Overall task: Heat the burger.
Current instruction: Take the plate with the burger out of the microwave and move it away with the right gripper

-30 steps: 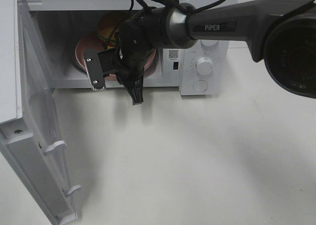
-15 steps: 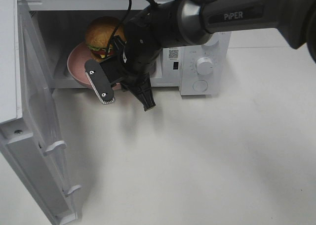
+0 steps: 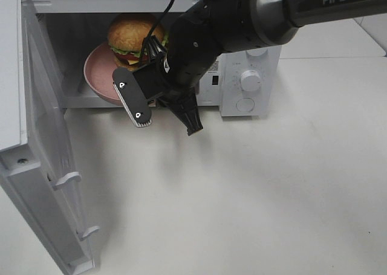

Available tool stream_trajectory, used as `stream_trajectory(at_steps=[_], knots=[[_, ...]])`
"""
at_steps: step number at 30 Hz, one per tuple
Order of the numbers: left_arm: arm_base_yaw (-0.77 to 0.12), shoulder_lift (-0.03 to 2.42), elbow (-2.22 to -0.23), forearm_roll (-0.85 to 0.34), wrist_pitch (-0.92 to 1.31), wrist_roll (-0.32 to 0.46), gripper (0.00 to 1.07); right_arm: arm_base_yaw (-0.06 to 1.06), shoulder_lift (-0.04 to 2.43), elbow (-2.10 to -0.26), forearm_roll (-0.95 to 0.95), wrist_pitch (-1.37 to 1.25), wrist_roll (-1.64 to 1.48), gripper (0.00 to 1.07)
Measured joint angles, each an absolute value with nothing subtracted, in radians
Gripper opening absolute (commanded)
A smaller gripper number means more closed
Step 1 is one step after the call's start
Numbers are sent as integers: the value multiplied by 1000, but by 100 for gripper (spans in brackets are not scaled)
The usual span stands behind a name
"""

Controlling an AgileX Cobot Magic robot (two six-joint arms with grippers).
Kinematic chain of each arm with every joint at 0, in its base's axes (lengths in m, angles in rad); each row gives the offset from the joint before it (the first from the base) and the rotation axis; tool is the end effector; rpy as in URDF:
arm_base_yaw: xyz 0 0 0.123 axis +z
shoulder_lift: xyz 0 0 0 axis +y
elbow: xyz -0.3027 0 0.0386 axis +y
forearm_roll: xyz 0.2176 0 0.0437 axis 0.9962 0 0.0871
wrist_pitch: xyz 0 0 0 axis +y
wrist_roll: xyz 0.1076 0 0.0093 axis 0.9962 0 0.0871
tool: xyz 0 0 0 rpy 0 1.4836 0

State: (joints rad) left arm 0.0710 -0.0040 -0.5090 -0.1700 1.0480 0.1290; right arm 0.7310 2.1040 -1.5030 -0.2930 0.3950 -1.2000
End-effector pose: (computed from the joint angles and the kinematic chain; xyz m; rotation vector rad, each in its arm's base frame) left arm -0.0369 -0.0185 0.2595 0.0660 2.0069 -0.0749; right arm 0.3494 0.2971 0.1933 -2.2180 1.1806 -0.4507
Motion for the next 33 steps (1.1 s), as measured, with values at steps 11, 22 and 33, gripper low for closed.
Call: stream_trajectory(at_steps=[11, 22, 33], knots=[[71, -4, -509, -170, 1048, 129, 102, 732, 2004, -1328, -289, 333, -1202, 0], [71, -4, -509, -170, 1048, 129, 102, 736, 1877, -1144, -254, 258, -1206, 0], [71, -4, -509, -170, 1048, 129, 102, 737, 1732, -963, -238, 222, -1202, 0]])
